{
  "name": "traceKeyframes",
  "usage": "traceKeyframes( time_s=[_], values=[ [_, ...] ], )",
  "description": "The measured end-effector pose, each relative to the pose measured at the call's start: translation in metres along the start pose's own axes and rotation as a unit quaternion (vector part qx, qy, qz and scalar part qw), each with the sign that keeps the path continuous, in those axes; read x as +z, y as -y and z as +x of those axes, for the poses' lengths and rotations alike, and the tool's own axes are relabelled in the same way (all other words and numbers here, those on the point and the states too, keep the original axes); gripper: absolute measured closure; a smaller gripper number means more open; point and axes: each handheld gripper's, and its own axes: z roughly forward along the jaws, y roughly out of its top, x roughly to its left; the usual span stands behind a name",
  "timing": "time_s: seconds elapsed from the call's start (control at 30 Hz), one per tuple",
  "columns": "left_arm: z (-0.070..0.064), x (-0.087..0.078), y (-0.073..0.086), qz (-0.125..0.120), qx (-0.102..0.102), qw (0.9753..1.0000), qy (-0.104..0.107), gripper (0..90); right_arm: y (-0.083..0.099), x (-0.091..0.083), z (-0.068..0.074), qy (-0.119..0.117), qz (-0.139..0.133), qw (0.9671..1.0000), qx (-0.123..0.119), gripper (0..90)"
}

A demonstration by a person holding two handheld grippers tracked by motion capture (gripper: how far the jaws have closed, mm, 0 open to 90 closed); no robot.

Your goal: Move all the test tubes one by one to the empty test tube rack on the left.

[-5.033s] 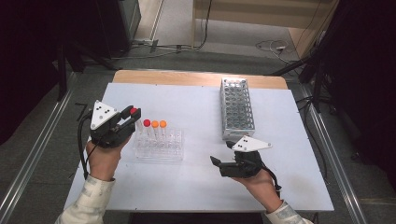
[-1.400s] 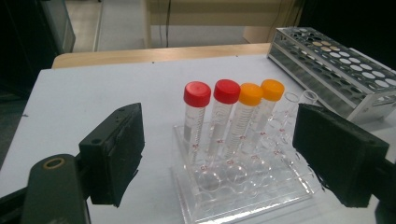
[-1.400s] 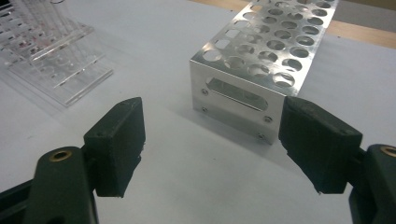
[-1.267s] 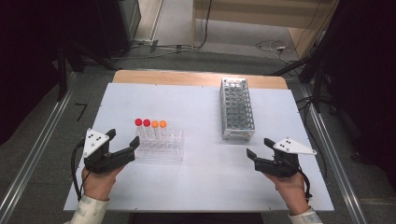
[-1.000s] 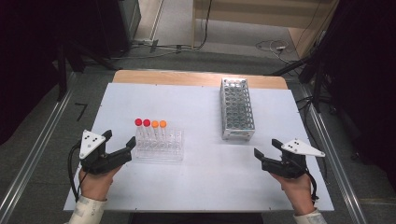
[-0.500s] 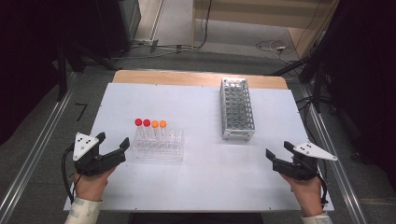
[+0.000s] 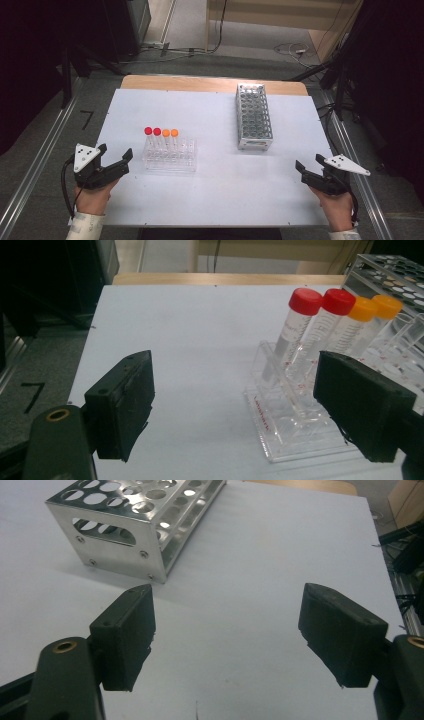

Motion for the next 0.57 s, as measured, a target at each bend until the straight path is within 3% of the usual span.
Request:
traceKeyframes(
  time_s=[0.27,0.57],
  values=[
    [0.017,0.009,0.009,0.025,-0.012,0.9991,-0.031,17.1,0.006,0.000,-0.011,0.018,0.008,0.9997,0.012,21.4],
    [0.030,0.018,0.016,0.045,-0.019,0.9972,-0.056,17.1,0.017,0.004,-0.030,0.026,0.018,0.9982,0.052,21.3]
  ],
)
